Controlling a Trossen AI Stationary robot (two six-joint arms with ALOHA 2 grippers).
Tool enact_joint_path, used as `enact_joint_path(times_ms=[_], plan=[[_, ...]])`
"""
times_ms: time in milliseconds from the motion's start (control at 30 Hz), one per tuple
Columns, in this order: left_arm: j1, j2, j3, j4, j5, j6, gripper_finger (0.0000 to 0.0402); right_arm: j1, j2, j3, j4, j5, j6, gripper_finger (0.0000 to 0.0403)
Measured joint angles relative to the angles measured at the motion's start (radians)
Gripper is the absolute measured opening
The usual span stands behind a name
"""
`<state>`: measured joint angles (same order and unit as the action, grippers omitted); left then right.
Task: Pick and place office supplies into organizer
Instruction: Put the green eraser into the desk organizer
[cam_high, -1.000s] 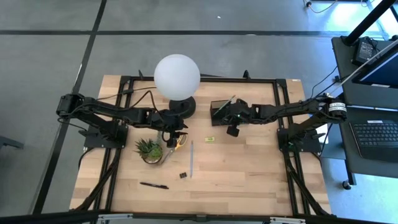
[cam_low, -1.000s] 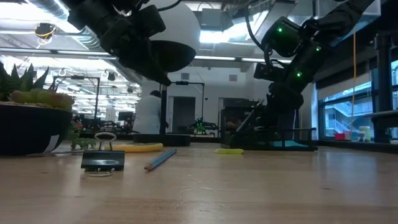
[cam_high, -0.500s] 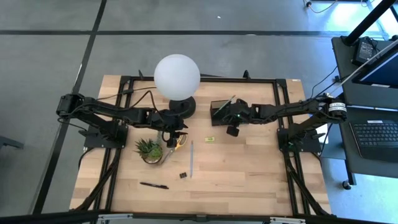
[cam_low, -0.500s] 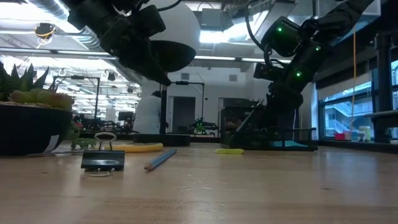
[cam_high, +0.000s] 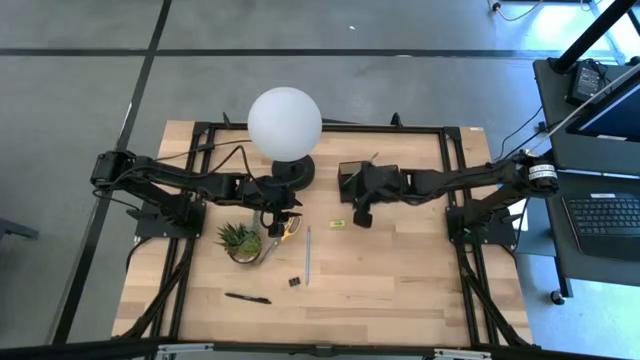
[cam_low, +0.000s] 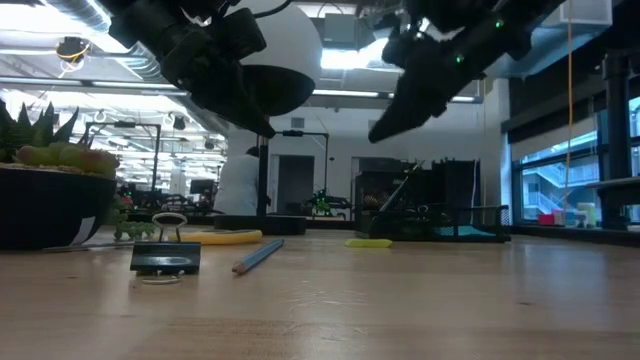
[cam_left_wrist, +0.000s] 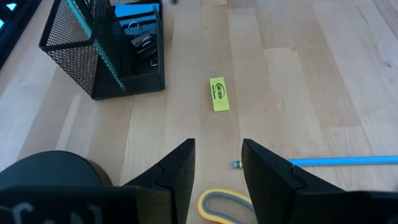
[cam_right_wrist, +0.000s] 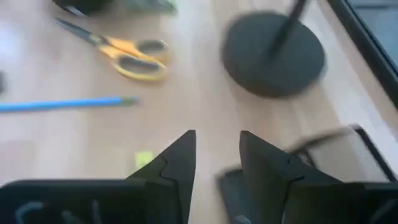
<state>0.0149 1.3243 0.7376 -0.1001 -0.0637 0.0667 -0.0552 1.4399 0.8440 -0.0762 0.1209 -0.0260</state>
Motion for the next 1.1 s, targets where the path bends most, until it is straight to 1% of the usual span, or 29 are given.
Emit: enact_joint_path(times_ms=[167,267,400,533,667,800,900,1100], plan=[[0.000,0.000,0.000,0.000,0.000,0.000,0.0127,0.059,0.000,0.000,0.011,-0.002,-0.010,0.0129],[0.000,0.000,0.000,0.000,0.000,0.000,0.0127,0.084,0.000,0.000,0.015,-0.002,-0.004,0.0140],[0.000,0.000,0.000,0.000,0.000,0.000,0.0127,0.106,0.021,0.000,0.056,-0.002,0.007,0.0174],[0.000,0.000,0.000,0.000,0.000,0.000,0.0127,0.107,0.071,0.000,0.111,-0.002,0.018,0.0212],[0.000,0.000,0.000,0.000,0.000,0.000,0.0127,0.106,0.135,0.000,0.124,0.001,0.018,0.0235],[0.000,0.000,0.000,0.000,0.000,0.000,0.0127,0.107,0.206,-0.001,0.126,-0.008,0.006,0.0238],[0.000,0.000,0.000,0.000,0.000,0.000,0.0127,0.106,0.260,-0.001,0.153,-0.034,0.001,0.0232],[0.000,0.000,0.000,0.000,0.000,0.000,0.0127,0.106,0.353,-0.001,0.182,-0.036,-0.009,0.0221]])
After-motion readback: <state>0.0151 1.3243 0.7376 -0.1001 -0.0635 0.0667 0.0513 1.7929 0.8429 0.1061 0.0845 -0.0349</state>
